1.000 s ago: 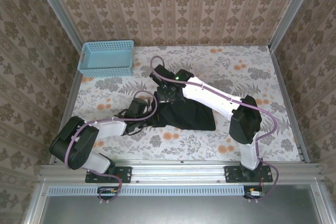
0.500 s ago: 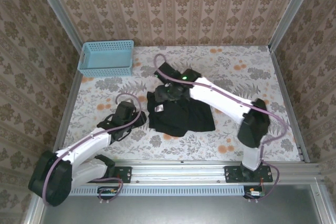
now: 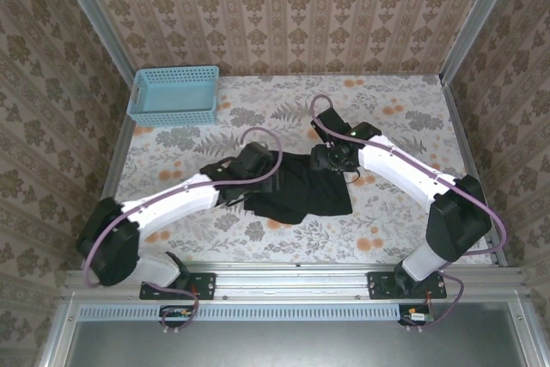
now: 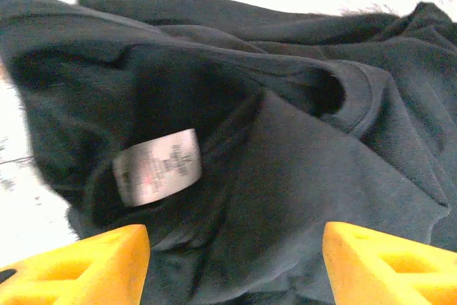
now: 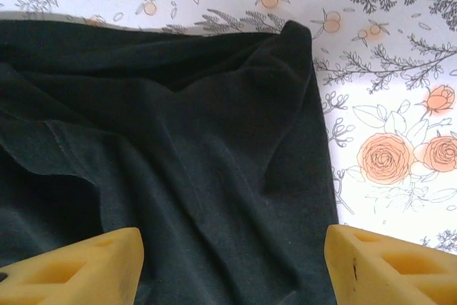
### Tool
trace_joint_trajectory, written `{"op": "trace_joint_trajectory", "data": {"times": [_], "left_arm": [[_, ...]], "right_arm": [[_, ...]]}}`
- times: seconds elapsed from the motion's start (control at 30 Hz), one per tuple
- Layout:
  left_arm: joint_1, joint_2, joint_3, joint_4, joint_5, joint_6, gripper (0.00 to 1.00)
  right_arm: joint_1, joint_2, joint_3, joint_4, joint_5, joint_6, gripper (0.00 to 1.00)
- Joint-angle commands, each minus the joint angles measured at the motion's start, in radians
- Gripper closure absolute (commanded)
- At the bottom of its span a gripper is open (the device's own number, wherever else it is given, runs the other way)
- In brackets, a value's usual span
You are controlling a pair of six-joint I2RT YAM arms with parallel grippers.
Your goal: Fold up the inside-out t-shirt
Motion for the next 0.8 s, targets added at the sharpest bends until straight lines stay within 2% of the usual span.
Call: {"op": "trace_joint_trajectory", "data": {"times": [0.0,0.1,0.17,0.3,0.37,0.5,0.63,0.77], "left_arm": [[-0.029,0.077,0.055,-0.044,-0.028,0.029,0.34],[-0.037,0.135,0.077,-0.035,-0.004,0.027,0.46],[-0.038,0.139,0.069,-0.035,0.003,0.022,0.64],[-0.058,0.057,0.017,-0.022,-0.015,0.016,0.89],[-0.100,-0.022,-0.018,-0.034,-0.069,0.008,0.96],[-0.170,-0.186,-0.147,-0.024,-0.137,-0.074,1.00],[-0.177,-0.284,-0.336,0.037,-0.124,-0.206,1.00],[-0.164,-0.309,-0.453,0.085,-0.129,-0.287,0.99]], "right_arm": [[-0.008,-0.029,-0.019,0.034,0.005,0.003,0.30],[-0.016,-0.042,-0.028,0.035,0.007,0.001,0.30],[-0.025,-0.050,-0.035,0.040,0.011,0.000,0.30],[-0.047,-0.049,-0.045,0.051,0.008,-0.008,0.29],[-0.058,-0.036,-0.045,0.054,0.005,-0.014,0.29],[-0.064,-0.009,-0.036,0.092,-0.018,-0.041,0.29],[-0.061,0.043,-0.002,0.143,-0.049,-0.079,0.29],[-0.047,0.135,0.046,0.163,-0.098,-0.109,0.34]]}}
